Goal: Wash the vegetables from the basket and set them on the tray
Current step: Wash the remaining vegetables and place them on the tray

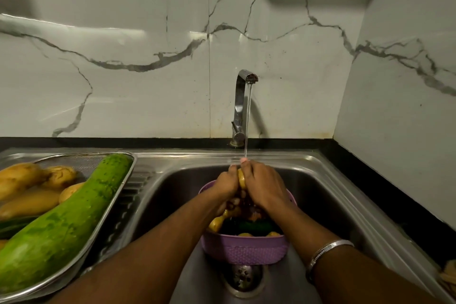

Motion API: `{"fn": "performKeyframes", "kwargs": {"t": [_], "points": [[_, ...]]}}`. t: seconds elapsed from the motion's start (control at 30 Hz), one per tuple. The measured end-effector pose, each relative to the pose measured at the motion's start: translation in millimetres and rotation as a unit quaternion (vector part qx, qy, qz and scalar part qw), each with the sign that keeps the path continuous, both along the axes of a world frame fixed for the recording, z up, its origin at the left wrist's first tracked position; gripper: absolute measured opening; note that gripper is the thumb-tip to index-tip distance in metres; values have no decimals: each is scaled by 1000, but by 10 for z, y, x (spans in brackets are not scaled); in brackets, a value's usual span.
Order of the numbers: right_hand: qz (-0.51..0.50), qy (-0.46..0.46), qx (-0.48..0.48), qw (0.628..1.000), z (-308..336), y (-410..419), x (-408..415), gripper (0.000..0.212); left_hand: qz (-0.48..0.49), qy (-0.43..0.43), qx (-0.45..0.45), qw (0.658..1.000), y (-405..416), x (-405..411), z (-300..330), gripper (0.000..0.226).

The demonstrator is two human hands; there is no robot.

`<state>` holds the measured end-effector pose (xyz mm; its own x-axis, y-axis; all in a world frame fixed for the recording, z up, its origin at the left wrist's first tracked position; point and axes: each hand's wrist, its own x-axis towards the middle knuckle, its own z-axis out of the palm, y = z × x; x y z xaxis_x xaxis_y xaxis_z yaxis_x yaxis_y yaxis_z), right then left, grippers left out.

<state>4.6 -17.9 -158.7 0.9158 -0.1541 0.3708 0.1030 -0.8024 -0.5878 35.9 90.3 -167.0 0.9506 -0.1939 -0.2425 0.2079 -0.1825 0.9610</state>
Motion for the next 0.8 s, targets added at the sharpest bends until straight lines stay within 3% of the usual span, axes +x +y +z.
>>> {"fn": "performKeyframes", "kwargs": {"t": [0.03,0.1,0.2,0.3,0.37,0.43,0.47,0.53,0.6,0.67,0.73,0.8], "points": [[4,-8,-5,1000,8,19,-1,48,21,-27,-4,999,12,27,-23,61],[-14,0,47,999,3,14,45,50,57,-160,55,984,-4,56,-42,58],[-56,84,225,969,27,12,130,54,69,-338,150,927,7,-36,34,56],[-36,257,442,859,102,-13,96,64,47,-452,243,857,91,-89,89,52],[4,330,524,785,139,-70,48,64,19,-499,319,806,153,-82,83,50],[18,340,532,775,145,-80,33,61,5,-514,341,787,170,-59,45,51],[5,318,500,806,129,-63,53,59,3,-507,321,800,152,-52,18,50],[-47,216,387,895,65,-2,89,53,4,-439,226,869,88,-48,-23,44],[-81,110,268,954,7,11,113,45,9,-297,131,946,17,-67,3,41],[-64,23,153,986,-11,-32,101,40,-14,-101,51,993,-2,-94,70,49],[-29,-35,43,998,6,-76,58,34,-89,64,-35,993,33,-115,102,64],[-3,-66,-12,998,27,-78,20,32,-93,104,-95,986,33,-110,119,67]]}}
